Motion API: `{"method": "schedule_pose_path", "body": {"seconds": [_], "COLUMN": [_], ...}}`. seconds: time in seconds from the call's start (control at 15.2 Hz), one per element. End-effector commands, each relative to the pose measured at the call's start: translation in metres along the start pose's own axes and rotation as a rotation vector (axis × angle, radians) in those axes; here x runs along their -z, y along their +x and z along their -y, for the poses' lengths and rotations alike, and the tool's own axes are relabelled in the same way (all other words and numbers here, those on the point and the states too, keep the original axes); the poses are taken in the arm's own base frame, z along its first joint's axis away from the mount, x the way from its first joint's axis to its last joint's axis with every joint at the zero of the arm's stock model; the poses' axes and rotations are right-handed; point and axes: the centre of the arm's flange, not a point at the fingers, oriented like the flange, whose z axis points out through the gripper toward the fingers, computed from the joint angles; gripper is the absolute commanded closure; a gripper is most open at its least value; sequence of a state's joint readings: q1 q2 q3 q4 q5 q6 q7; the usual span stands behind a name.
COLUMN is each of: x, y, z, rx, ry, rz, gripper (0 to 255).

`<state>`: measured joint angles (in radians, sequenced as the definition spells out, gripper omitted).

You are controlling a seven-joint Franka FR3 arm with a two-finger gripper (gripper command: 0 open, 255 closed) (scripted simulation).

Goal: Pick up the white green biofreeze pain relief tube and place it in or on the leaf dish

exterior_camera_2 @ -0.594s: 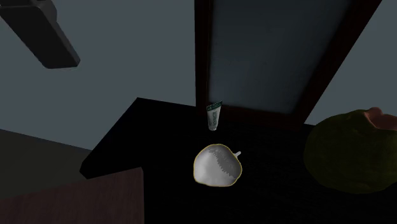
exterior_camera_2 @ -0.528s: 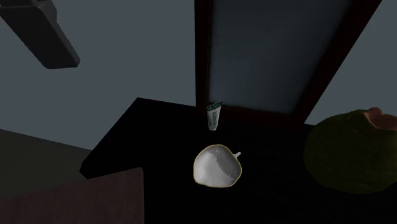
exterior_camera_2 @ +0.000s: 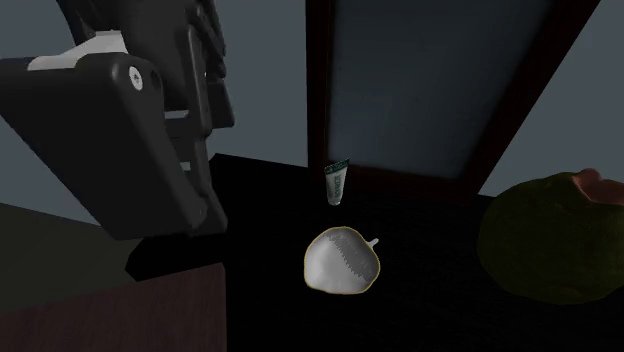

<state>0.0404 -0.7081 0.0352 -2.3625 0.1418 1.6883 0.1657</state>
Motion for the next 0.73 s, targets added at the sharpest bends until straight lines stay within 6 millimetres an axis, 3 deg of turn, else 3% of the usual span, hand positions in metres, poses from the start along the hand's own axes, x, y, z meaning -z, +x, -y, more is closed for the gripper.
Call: {"method": "schedule_pose_path", "body": {"seconds": [0.0,0.66], "x": [-0.017,-0.108], "y": [0.012,0.062], "z": [0.018,0.104], "rx": [0.006,0.037], "ry": [-0.003,-0.021], "rz": [0.003,0.022], "gripper": [0,0]}}
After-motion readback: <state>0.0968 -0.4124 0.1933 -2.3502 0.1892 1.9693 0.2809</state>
